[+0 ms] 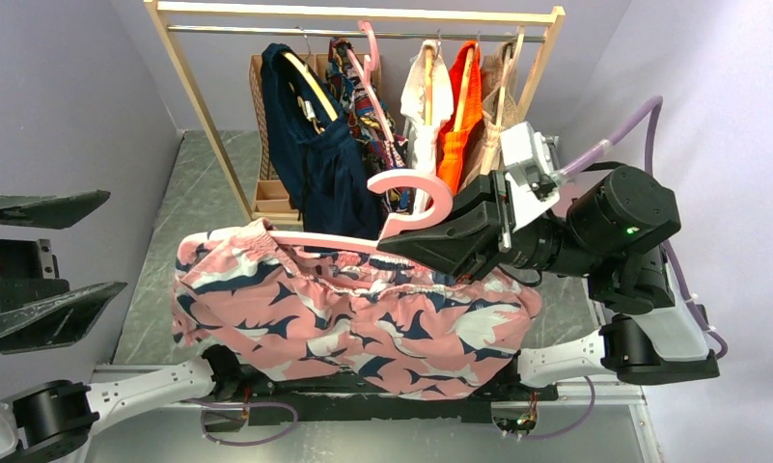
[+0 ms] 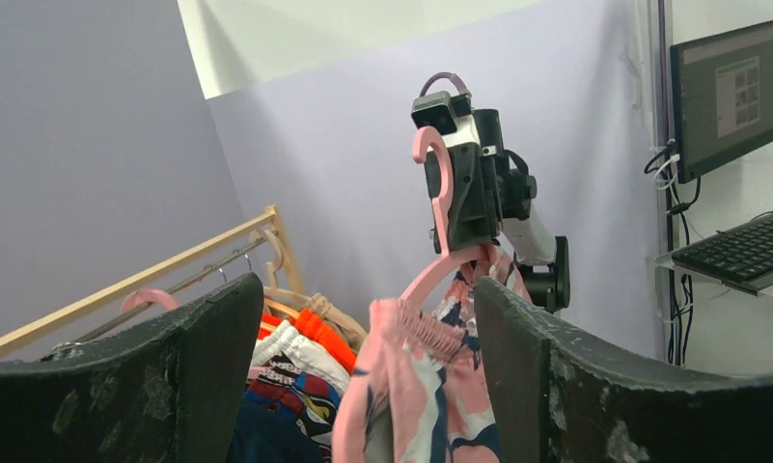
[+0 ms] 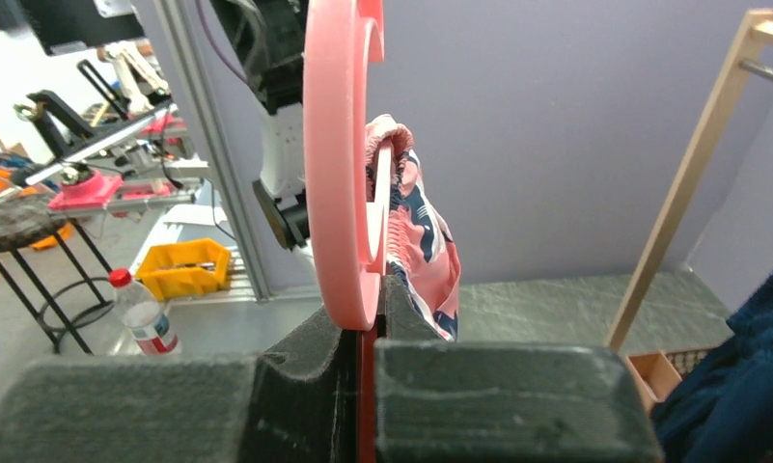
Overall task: Place the shorts on the hanger
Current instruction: Hang the shorts on the hanger.
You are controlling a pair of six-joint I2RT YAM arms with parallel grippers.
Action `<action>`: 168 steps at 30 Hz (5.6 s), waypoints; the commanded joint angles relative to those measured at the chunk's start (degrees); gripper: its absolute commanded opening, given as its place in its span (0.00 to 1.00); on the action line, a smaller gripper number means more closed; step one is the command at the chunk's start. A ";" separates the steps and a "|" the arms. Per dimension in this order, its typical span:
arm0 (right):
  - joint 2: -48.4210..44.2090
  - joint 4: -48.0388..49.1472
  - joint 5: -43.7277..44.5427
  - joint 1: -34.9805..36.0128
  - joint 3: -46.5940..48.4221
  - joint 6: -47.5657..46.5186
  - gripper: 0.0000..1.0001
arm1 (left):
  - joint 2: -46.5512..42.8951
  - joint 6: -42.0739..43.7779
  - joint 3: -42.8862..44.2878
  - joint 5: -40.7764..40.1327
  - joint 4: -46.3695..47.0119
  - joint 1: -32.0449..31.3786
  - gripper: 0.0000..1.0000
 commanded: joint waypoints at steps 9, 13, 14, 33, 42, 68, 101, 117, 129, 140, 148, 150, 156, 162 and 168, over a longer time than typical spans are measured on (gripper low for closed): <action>0.37 -7.98 7.34 -0.08 -5.21 -2.41 0.00 | 8.72 -0.74 -1.12 7.14 -11.38 0.17 0.84; 0.67 -7.91 6.76 -0.06 -4.41 -2.49 0.00 | 13.48 -0.22 -1.44 13.08 -14.45 0.19 0.83; 0.80 -7.94 6.53 -0.07 -4.27 -2.53 0.00 | 14.32 -0.04 -1.58 14.08 -15.16 0.19 0.83; -0.23 -6.23 3.79 -0.08 -5.15 -1.71 0.00 | 20.30 3.61 -7.37 17.76 -22.00 0.19 0.74; 1.55 -6.41 1.37 -0.08 -3.96 -1.04 0.00 | 20.71 4.47 -8.63 17.82 -21.63 0.19 0.27; 5.59 -24.19 7.15 -0.08 3.18 -1.57 0.55 | 15.73 2.85 -10.81 16.54 -17.36 0.19 0.07; 10.13 -28.16 27.98 -0.08 17.88 -2.83 0.00 | 6.98 0.95 10.85 7.92 -1.47 0.19 0.99; 13.32 -21.03 23.52 -0.10 16.97 1.67 0.00 | 1.23 -2.34 -4.45 -4.71 -3.30 0.19 0.98; 19.94 -15.58 34.34 0.09 19.34 9.37 0.00 | -5.62 -6.01 -14.24 -13.30 -1.62 0.17 0.94; 25.04 -4.78 49.99 0.63 18.32 11.99 0.00 | -9.17 -7.82 -21.30 -21.74 -0.65 0.19 0.88; 29.13 0.94 52.42 0.63 19.47 10.16 0.00 | -13.01 -10.51 -28.13 -25.22 0.69 0.19 0.86; 29.25 1.70 52.30 0.62 18.47 10.23 0.00 | -13.84 -11.03 -29.28 -25.58 1.06 0.19 0.86; 29.54 -3.48 51.05 0.63 19.21 11.20 0.00 | -12.54 -10.54 -27.00 -25.34 -2.26 0.19 0.86; 26.87 -6.36 38.11 0.63 23.21 9.74 0.00 | -11.75 -10.90 -25.76 -30.08 -1.69 0.19 0.86; 23.36 -11.68 29.72 0.63 22.11 8.99 0.00 | -11.40 -9.78 -23.96 -29.90 -2.33 0.19 0.87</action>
